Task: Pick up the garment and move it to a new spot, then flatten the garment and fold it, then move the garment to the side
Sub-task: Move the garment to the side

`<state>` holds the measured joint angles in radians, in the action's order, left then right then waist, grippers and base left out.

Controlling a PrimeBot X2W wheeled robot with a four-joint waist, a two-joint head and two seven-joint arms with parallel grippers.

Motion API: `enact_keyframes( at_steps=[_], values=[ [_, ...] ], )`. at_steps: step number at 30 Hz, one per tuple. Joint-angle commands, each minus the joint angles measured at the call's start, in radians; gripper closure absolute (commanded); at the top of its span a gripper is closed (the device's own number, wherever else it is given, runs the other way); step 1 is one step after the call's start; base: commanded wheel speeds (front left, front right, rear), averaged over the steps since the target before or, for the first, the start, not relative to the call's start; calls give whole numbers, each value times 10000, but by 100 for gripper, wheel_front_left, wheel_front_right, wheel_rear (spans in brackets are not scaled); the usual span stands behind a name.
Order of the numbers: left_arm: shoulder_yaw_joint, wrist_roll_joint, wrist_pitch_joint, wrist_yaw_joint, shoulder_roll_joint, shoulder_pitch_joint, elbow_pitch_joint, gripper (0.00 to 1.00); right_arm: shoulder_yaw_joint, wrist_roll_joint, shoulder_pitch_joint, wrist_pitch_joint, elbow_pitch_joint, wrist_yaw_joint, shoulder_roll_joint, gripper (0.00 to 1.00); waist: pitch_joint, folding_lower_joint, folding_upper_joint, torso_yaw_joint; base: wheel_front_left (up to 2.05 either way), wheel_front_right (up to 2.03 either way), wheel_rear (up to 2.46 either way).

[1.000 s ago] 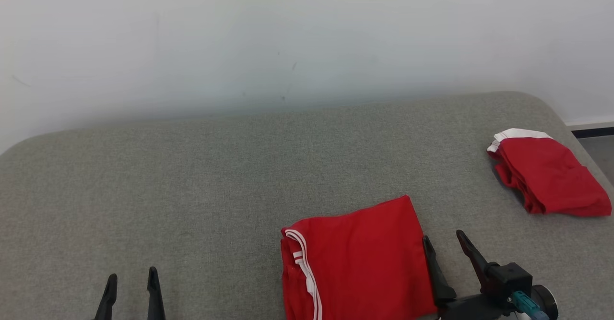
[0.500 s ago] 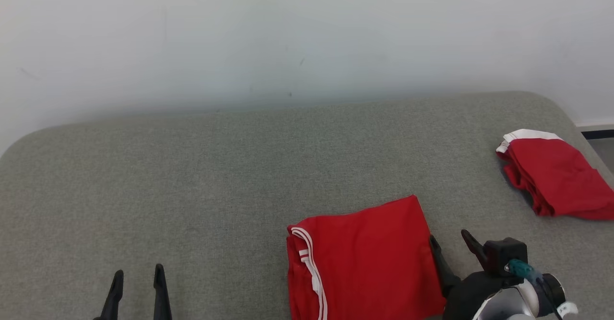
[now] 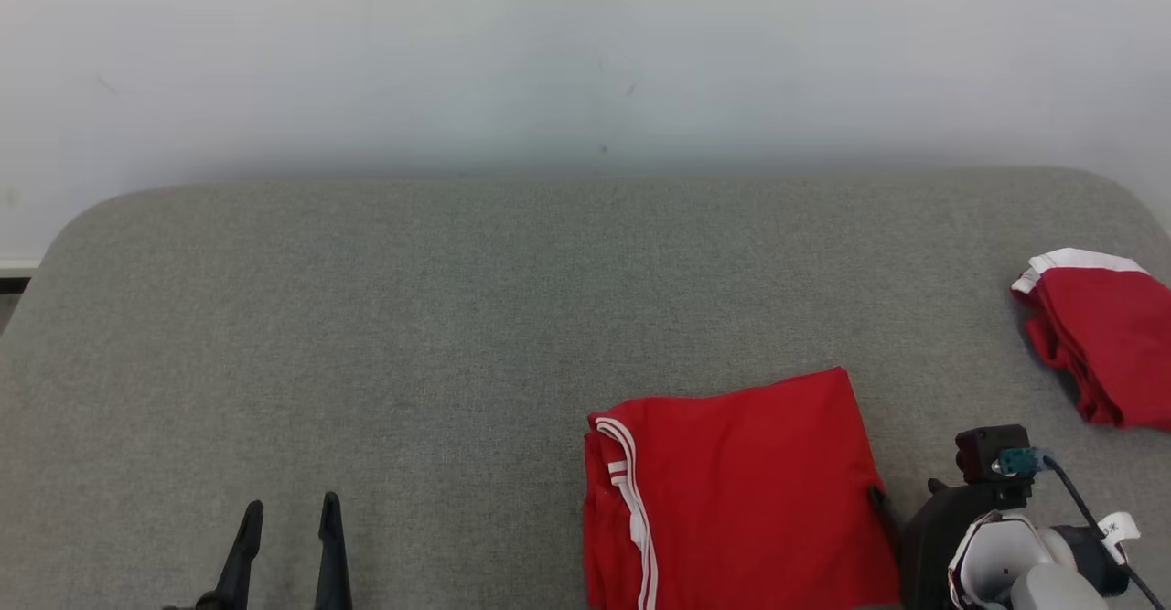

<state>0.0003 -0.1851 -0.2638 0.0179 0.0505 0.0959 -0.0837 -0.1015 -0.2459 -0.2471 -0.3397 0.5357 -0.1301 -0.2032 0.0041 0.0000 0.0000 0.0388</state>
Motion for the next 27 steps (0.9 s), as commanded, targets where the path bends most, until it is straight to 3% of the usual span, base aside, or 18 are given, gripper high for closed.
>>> enact_keyframes(
  at_steps=[1,14,15,16,17,27],
  values=[
    [14,62,-1,47,3,-216,22,0,6,-142,-189,-33,89,-3,-65,0,290,0,0,239,0,0,0],
    [-51,124,-1,112,2,-629,12,0,-920,-1016,-580,-1120,1479,-17,-36,0,856,0,0,572,0,0,0],
    [-67,119,-1,112,2,-656,0,0,-1032,-1061,-595,-1240,1556,-25,-60,29,870,0,0,580,0,0,0],
    [-89,115,-1,108,2,-687,-10,0,-1148,-1063,-612,-1303,1620,-25,-114,80,880,0,0,586,0,0,0],
    [-101,110,-1,105,2,-717,-13,0,-1235,-1083,-638,-1365,1672,-25,-187,100,890,0,0,588,0,0,0],
    [-148,-93,-1,15,3,-1048,80,0,-2163,-1023,-2065,-1375,1157,23,-1325,100,1154,0,0,464,0,0,0]
  ],
)
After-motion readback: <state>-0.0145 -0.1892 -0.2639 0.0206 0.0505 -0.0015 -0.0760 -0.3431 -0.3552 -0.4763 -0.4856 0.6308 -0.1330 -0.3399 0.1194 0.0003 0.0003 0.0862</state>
